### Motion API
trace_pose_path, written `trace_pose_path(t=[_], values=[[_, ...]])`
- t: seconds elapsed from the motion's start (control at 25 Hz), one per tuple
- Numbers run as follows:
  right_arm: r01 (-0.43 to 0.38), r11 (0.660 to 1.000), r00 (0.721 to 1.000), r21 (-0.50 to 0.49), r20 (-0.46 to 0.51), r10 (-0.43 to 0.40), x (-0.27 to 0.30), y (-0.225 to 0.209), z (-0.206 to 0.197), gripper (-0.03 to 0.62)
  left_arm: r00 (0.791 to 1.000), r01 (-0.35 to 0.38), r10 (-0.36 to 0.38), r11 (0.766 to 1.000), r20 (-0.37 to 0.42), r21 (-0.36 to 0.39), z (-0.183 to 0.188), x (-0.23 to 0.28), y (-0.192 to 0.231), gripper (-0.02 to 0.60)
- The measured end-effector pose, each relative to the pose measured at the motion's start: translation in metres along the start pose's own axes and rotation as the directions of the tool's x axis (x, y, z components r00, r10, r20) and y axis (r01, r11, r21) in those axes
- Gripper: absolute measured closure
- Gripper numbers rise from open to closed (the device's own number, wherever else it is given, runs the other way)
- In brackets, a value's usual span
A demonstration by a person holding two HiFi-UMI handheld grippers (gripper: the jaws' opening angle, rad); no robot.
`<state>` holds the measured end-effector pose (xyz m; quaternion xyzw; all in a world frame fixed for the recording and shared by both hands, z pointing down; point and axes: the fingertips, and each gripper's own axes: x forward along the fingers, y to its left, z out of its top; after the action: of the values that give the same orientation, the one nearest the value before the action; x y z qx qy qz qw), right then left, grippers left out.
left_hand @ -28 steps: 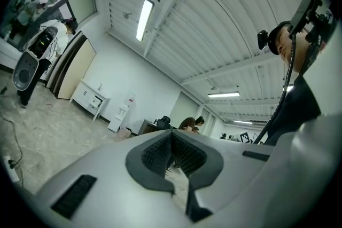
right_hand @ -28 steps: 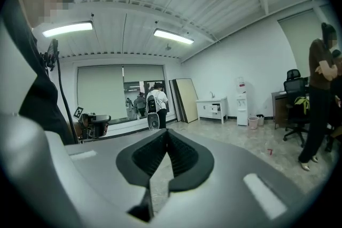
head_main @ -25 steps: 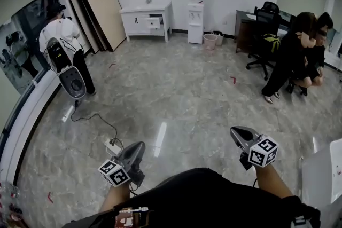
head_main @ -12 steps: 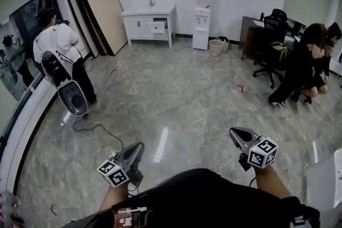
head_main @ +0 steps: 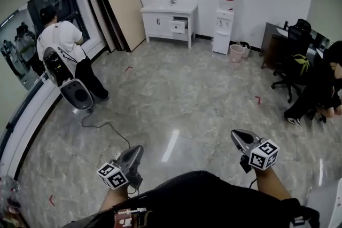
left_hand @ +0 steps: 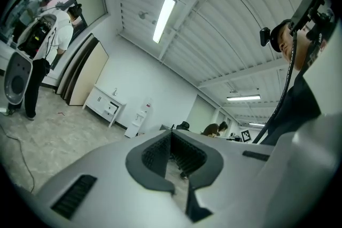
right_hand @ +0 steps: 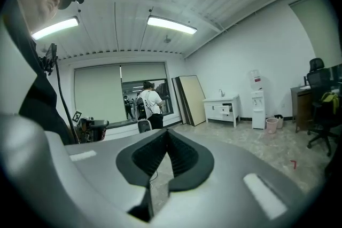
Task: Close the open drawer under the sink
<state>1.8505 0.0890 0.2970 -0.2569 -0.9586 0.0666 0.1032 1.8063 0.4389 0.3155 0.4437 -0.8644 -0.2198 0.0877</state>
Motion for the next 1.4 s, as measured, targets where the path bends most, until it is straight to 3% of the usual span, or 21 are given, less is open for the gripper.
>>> trace_pose_path(t=[0.44,0.64,1.04,1.4], values=[[-0.153,0.987,0.988,-0.045,-0.019,0.152,0.083,-0.163,0.061,0.592,0.989,-0.094,0.088,0.995,0.121,0.041,0.035,0.153,0.015,0.589],[-0.177,0.983,0.984,-0.04,-0.034,0.175,0.109,-0.215,0.069,0.592,0.988,-0.114,0.11,0.993,0.109,0.029,0.034,0.207,0.023,0.589],[-0.152,0.988,0.987,-0.03,-0.064,0.15,0.195,-0.248,0.078,0.592,0.989,-0.106,0.105,0.994,0.106,0.0,0.062,0.249,0.113,0.589],[-0.093,0.995,0.995,-0.035,-0.042,0.091,0.331,-0.228,0.124,0.592,0.997,-0.045,0.044,0.999,0.062,0.012,0.152,0.266,0.24,0.589]])
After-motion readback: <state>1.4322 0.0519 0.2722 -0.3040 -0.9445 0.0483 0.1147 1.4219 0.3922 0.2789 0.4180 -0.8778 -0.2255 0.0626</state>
